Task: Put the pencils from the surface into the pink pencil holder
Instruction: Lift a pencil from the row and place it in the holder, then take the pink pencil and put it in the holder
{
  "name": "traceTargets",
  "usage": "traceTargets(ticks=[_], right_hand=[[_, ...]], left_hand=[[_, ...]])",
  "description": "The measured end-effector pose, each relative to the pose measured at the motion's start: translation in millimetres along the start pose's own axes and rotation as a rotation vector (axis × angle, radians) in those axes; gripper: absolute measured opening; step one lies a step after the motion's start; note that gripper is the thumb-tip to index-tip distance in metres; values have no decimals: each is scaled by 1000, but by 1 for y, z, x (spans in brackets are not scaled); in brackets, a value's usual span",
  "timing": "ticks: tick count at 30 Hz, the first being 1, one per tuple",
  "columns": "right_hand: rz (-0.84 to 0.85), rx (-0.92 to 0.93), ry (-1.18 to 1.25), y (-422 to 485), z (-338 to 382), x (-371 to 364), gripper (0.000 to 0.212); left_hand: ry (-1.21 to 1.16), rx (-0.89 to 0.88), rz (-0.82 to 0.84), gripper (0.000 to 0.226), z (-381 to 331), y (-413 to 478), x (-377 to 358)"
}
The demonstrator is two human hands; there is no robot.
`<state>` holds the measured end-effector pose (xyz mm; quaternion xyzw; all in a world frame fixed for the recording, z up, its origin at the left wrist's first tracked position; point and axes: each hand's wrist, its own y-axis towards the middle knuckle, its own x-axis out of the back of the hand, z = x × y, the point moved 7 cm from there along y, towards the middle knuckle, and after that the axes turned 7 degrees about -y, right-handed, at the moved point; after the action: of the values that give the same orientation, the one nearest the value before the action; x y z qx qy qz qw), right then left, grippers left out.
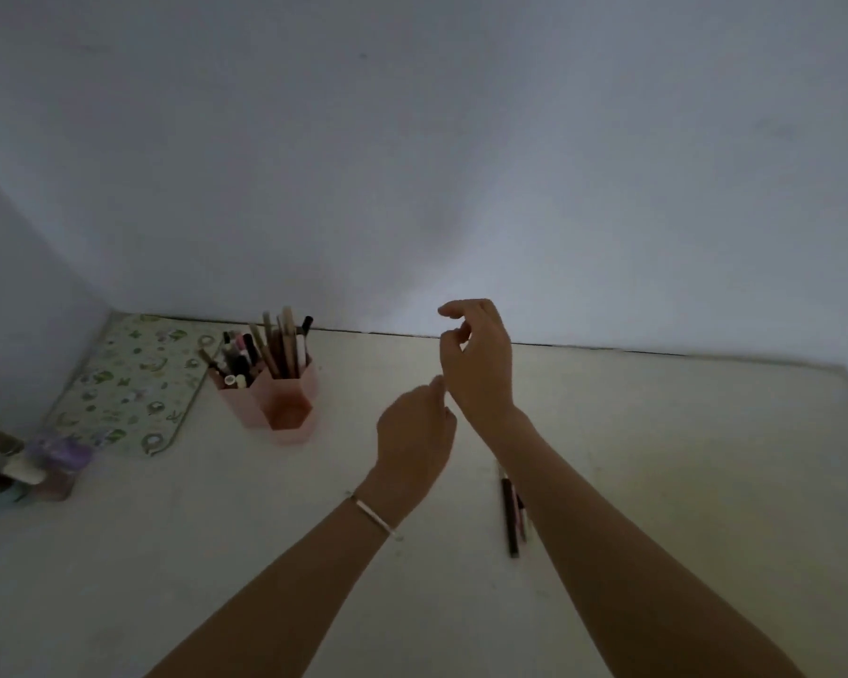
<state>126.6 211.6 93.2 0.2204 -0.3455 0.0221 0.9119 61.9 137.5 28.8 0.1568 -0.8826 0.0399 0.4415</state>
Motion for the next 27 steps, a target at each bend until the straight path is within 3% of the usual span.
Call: traceTargets(ticks=[7, 12, 16, 19, 22, 27], right_hand=[[56, -129, -69, -18, -65, 43, 29], [85, -178, -114, -33, -100, 60, 28], [91, -231, -109, -43, -121, 65, 29], [112, -284, -96, -48, -134, 60, 28], [209, -320, -193, -47, -147, 46, 22], [408, -365, -510, -49, -171, 8, 21]], left_hand=[[24, 224, 327, 41, -17, -31, -107], [115, 258, 363, 39, -15, -44, -128], [78, 298, 358, 16, -14, -42, -131], [45, 321, 372, 11, -11, -40, -128], [-54, 378, 283, 21, -1, -24, -103], [-134, 293, 29, 19, 10, 1, -41]])
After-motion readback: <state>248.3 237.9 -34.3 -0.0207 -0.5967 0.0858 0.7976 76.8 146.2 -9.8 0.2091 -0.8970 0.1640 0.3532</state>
